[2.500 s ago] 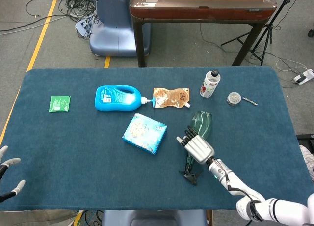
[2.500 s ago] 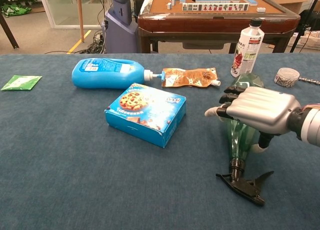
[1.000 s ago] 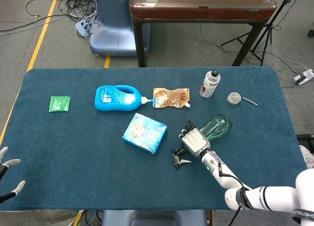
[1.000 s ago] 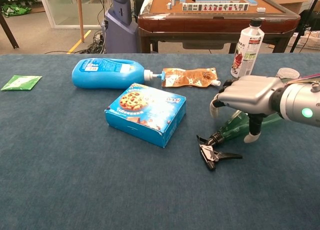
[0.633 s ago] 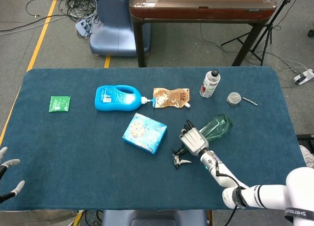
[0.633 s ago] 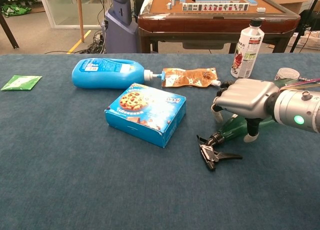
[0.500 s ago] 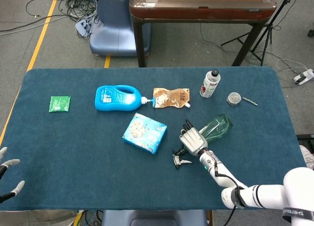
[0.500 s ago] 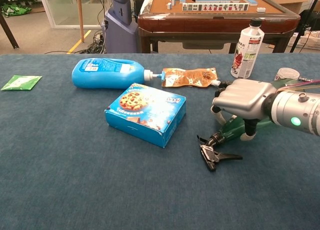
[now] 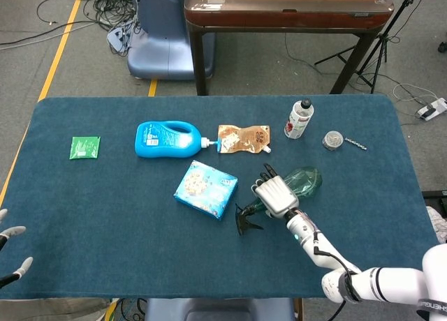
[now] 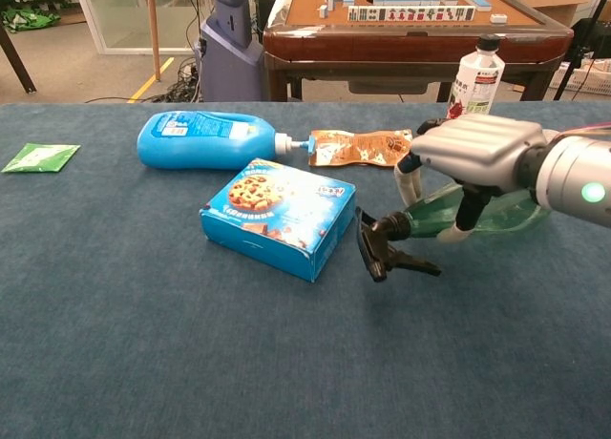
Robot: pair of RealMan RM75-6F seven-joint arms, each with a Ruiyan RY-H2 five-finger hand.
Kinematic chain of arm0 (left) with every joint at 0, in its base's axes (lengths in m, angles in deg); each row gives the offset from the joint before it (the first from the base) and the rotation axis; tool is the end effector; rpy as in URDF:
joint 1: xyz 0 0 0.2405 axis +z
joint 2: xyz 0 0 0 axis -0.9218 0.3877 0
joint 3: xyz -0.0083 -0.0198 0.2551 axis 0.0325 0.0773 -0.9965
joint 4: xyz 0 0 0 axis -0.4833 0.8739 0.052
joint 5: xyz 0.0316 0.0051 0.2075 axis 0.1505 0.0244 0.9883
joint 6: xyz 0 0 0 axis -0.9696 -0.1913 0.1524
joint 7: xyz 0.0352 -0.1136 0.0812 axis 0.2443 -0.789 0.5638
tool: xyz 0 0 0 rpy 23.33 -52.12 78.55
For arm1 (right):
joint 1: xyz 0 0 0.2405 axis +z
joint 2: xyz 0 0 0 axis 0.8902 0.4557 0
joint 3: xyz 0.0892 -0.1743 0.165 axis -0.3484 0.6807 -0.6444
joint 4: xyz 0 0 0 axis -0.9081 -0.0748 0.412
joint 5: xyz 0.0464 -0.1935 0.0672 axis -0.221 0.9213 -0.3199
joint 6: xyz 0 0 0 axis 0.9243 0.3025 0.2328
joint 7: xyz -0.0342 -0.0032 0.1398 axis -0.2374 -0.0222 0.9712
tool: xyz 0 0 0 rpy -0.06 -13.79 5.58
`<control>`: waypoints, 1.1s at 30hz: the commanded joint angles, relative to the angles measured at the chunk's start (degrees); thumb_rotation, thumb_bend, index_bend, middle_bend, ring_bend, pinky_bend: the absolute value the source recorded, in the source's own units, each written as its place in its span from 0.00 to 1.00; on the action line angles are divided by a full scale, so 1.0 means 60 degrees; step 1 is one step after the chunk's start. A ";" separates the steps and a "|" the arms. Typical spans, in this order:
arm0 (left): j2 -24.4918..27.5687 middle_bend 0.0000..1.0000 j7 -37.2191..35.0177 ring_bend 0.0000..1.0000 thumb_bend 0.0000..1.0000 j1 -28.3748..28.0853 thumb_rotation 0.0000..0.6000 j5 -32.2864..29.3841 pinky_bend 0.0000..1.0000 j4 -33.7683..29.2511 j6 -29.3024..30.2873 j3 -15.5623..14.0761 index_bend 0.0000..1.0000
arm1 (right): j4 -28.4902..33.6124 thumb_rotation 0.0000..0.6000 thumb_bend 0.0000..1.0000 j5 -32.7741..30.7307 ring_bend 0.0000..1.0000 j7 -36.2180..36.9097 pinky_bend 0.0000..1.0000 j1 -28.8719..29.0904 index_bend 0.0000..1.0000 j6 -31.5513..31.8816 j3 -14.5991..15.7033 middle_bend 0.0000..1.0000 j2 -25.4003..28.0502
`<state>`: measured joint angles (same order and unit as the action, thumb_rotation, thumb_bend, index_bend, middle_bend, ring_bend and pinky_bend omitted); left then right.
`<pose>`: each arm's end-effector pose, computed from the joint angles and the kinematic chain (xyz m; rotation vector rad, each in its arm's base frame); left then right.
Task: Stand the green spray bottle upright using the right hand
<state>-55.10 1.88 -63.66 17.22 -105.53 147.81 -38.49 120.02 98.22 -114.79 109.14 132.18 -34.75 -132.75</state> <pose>-0.3224 0.1236 0.1882 -1.2955 -0.9242 -0.8976 -0.1422 -0.3149 -0.0073 2.0386 -0.7057 0.7049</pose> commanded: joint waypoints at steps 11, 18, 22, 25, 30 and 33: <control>0.0065 0.05 0.0215 0.05 0.26 -0.0036 1.00 0.0161 0.03 -0.0236 0.0010 -0.0034 0.30 | 0.1218 1.00 0.24 0.1507 0.21 0.7529 0.07 -0.1678 0.62 0.0105 -0.1459 0.40 0.1717; 0.0113 0.05 0.0244 0.05 0.26 -0.0007 1.00 0.0128 0.03 -0.0295 0.0048 -0.0025 0.30 | 0.0470 1.00 0.24 0.2471 0.21 1.0564 0.07 -0.1930 0.62 -0.0185 -0.1669 0.39 0.1468; 0.0124 0.05 0.0245 0.05 0.26 0.0005 1.00 0.0094 0.03 -0.0283 0.0030 -0.0032 0.30 | -0.0065 1.00 0.24 0.2889 0.21 1.1944 0.07 -0.2029 0.62 -0.0135 -0.1735 0.39 0.1180; 0.0111 0.05 0.0263 0.05 0.26 0.0005 1.00 0.0095 0.03 -0.0282 0.0028 -0.0033 0.30 | -0.0540 1.00 0.24 0.3183 0.21 1.2817 0.07 -0.2063 0.62 -0.0075 -0.1740 0.39 0.0911; 0.0120 0.05 0.0297 0.05 0.26 0.0001 1.00 0.0107 0.03 -0.0315 0.0037 -0.0025 0.30 | -0.1248 1.00 0.24 0.3457 0.21 1.4124 0.07 -0.2025 0.62 -0.0166 -0.1743 0.39 0.0521; 0.0138 0.05 0.0304 0.05 0.26 0.0006 1.00 0.0094 0.03 -0.0328 0.0044 -0.0018 0.30 | -0.1520 1.00 0.24 0.3541 0.21 1.4461 0.07 -0.2008 0.62 -0.0147 -0.1760 0.39 0.0400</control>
<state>-54.28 3.70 -63.62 17.79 -107.49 148.07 -38.60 112.08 118.67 -29.39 97.09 131.42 -45.17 -129.51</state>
